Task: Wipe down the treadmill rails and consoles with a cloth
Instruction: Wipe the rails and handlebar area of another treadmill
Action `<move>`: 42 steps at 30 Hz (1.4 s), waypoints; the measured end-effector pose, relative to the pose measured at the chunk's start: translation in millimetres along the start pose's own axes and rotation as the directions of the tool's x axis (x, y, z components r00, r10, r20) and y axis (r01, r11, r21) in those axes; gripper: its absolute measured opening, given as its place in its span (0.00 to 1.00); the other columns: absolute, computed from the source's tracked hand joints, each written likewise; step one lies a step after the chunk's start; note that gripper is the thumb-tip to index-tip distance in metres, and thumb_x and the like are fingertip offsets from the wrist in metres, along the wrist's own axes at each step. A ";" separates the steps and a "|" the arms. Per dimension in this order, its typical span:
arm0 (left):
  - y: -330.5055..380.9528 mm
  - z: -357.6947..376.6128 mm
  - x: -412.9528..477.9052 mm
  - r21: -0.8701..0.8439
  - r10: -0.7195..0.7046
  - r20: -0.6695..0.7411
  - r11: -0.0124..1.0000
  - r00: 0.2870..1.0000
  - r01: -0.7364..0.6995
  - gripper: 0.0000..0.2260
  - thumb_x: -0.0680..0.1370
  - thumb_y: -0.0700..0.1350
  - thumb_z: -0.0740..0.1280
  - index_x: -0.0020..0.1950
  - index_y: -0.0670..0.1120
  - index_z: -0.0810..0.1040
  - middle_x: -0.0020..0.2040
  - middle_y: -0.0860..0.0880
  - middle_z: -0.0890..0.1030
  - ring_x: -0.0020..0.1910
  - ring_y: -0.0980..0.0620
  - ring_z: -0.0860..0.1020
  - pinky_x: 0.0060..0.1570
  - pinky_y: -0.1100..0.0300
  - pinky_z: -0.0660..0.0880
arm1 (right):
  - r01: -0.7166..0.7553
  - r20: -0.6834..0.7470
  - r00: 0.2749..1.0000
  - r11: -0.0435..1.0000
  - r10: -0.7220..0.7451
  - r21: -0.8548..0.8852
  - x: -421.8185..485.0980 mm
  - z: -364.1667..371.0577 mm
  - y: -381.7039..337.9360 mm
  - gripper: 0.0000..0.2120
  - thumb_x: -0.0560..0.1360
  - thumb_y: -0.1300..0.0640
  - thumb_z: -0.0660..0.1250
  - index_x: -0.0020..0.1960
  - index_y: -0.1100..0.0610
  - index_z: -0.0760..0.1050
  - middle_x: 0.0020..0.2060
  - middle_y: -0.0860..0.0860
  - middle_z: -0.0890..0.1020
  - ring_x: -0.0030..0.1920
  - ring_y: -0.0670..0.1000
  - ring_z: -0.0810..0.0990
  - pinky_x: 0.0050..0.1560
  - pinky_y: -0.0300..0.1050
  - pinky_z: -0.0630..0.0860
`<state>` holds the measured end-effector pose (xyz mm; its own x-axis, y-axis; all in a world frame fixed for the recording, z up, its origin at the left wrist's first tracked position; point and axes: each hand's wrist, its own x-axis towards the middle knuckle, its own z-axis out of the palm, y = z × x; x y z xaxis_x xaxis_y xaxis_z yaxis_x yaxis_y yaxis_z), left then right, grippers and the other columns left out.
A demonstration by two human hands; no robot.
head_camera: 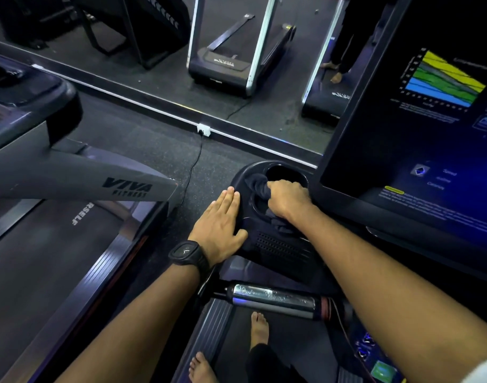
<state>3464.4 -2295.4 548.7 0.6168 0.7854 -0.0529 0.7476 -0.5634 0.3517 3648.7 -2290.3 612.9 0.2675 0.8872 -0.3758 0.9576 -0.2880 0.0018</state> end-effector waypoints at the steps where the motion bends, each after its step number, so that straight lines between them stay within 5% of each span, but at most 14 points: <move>1: 0.0 -0.1 -0.5 0.001 0.000 0.003 1.000 1.000 0.000 0.38 0.78 0.54 0.58 0.82 0.41 0.46 0.82 0.43 0.45 0.81 0.49 0.45 0.79 0.53 0.47 | 0.019 -0.024 0.999 0.990 -0.022 -0.142 -3.7 2.0 -1.3 0.17 0.80 0.58 0.63 0.69 0.53 0.74 0.65 0.55 0.77 0.65 0.62 0.74 0.63 0.55 0.71; 5: 1.0 -3.2 -1.4 -0.006 0.003 0.007 1.000 1.000 -0.003 0.37 0.79 0.54 0.58 0.82 0.41 0.46 0.82 0.43 0.45 0.81 0.49 0.44 0.79 0.53 0.47 | 0.000 -0.204 0.970 0.838 -0.133 -0.545 -12.9 12.8 -7.2 0.17 0.81 0.55 0.59 0.69 0.55 0.73 0.63 0.54 0.77 0.63 0.61 0.74 0.63 0.59 0.70; 8: 2.4 -3.8 -2.5 -0.026 0.006 0.004 1.000 1.000 -0.006 0.37 0.79 0.53 0.59 0.82 0.41 0.46 0.82 0.43 0.45 0.81 0.49 0.44 0.79 0.53 0.46 | -0.016 -0.322 0.923 0.816 -0.209 -0.578 -7.6 20.4 -1.0 0.24 0.79 0.55 0.61 0.74 0.57 0.66 0.65 0.56 0.75 0.62 0.62 0.73 0.62 0.59 0.71; 12: 1.5 -3.0 -1.3 -0.031 0.009 -0.013 0.999 1.000 -0.009 0.36 0.79 0.53 0.58 0.82 0.41 0.46 0.82 0.43 0.45 0.81 0.49 0.44 0.79 0.53 0.46 | -0.033 -0.461 0.853 0.854 -0.247 -0.519 5.6 24.7 3.2 0.27 0.80 0.58 0.60 0.79 0.58 0.62 0.75 0.60 0.68 0.74 0.70 0.64 0.73 0.67 0.62; 17: -1.2 -0.7 -0.7 -0.064 0.006 -0.027 0.998 1.000 -0.008 0.36 0.78 0.53 0.58 0.82 0.42 0.48 0.82 0.44 0.47 0.81 0.50 0.45 0.79 0.53 0.46 | 0.027 -0.324 0.907 0.805 -0.269 -0.593 21.1 25.2 8.8 0.26 0.85 0.57 0.54 0.81 0.60 0.55 0.78 0.59 0.63 0.79 0.69 0.56 0.77 0.63 0.57; 22: -1.9 -0.2 0.3 -0.064 0.008 -0.025 0.998 1.000 -0.009 0.35 0.78 0.54 0.55 0.82 0.42 0.47 0.82 0.44 0.46 0.81 0.50 0.45 0.79 0.54 0.45 | 0.110 -0.141 0.942 0.679 -0.303 -0.726 19.8 18.8 11.3 0.17 0.82 0.56 0.61 0.69 0.57 0.75 0.61 0.52 0.77 0.67 0.63 0.69 0.67 0.55 0.68; 34: -2.6 1.2 2.3 -0.086 0.016 -0.021 0.996 1.000 -0.018 0.35 0.80 0.54 0.56 0.82 0.44 0.46 0.82 0.46 0.44 0.81 0.51 0.43 0.79 0.52 0.46 | 0.124 0.046 0.986 0.534 -0.159 -0.837 26.7 9.4 -1.8 0.18 0.85 0.51 0.55 0.72 0.53 0.72 0.67 0.50 0.76 0.73 0.59 0.62 0.70 0.63 0.65; 39: -3.5 -1.4 -0.9 -0.087 0.009 -0.006 0.996 1.000 -0.009 0.35 0.80 0.54 0.56 0.82 0.45 0.45 0.82 0.47 0.43 0.81 0.52 0.42 0.79 0.52 0.45 | -0.005 -0.005 1.000 0.528 0.003 -0.849 15.9 10.4 -17.9 0.22 0.84 0.49 0.57 0.74 0.56 0.70 0.70 0.58 0.74 0.73 0.67 0.63 0.71 0.71 0.62; 42: -3.3 -2.1 -0.3 -0.090 0.007 -0.006 0.996 1.000 -0.008 0.35 0.80 0.54 0.57 0.82 0.44 0.45 0.82 0.46 0.43 0.81 0.51 0.42 0.79 0.53 0.44 | -0.165 -0.218 0.976 0.691 0.012 -0.704 5.5 15.4 -16.8 0.20 0.83 0.54 0.57 0.73 0.56 0.71 0.70 0.59 0.69 0.70 0.69 0.65 0.67 0.70 0.67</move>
<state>3461.2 -2293.2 549.6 0.6207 0.7828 -0.0443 0.7175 -0.5443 0.4345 3632.5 -2286.2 596.6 0.2956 0.9410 -0.1649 0.6921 -0.0920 0.7159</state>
